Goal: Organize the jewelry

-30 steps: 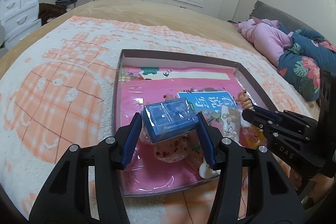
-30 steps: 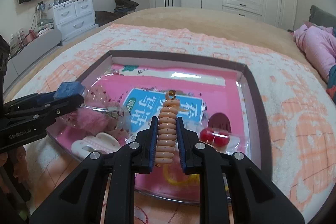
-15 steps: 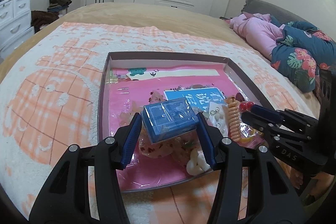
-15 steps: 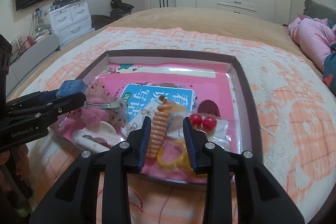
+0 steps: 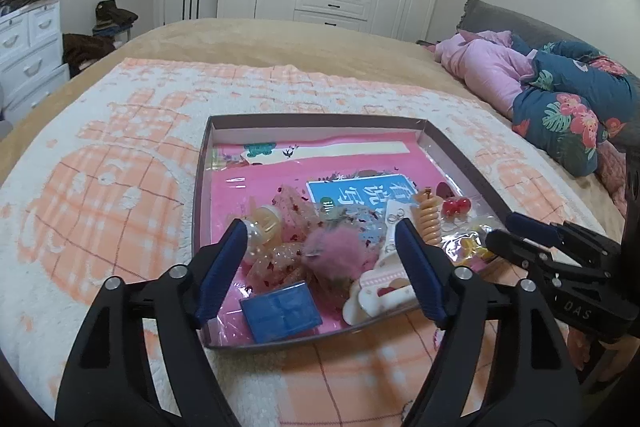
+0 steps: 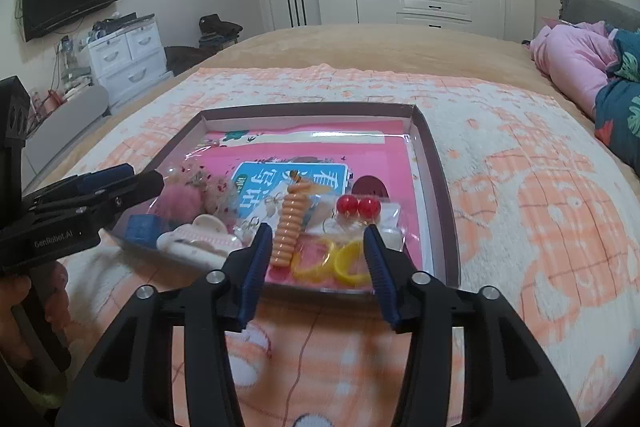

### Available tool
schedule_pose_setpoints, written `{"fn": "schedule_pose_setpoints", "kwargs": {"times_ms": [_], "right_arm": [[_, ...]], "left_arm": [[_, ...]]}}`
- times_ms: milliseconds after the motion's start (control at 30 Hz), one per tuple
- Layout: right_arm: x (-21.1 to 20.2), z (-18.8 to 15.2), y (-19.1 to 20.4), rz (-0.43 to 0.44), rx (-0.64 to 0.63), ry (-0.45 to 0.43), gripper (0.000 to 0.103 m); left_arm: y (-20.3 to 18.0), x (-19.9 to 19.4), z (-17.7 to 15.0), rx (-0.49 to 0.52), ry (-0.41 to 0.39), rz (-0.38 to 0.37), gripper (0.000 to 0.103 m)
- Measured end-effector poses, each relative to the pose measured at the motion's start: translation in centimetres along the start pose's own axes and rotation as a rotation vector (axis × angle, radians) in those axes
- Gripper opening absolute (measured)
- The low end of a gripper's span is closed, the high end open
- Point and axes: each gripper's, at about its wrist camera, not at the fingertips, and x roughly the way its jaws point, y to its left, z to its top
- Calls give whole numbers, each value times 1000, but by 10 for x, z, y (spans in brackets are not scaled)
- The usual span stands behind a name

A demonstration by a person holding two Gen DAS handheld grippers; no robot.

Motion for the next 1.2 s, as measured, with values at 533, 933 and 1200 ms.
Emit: {"fn": "schedule_pose_setpoints", "kwargs": {"times_ms": [533,933,1200], "right_arm": [[-59,-24,2,-11,14,-128,88],[-92,-41,-7,-20,59,-183,96],[-103,-52,-3,-40,43,-195,96]], "left_arm": [[-3,-49,-18,-57,-50,1,92],[-12,-78,-36,-35,-101,35,92],[-18,-95,-51,-14,-128,57,92]]}}
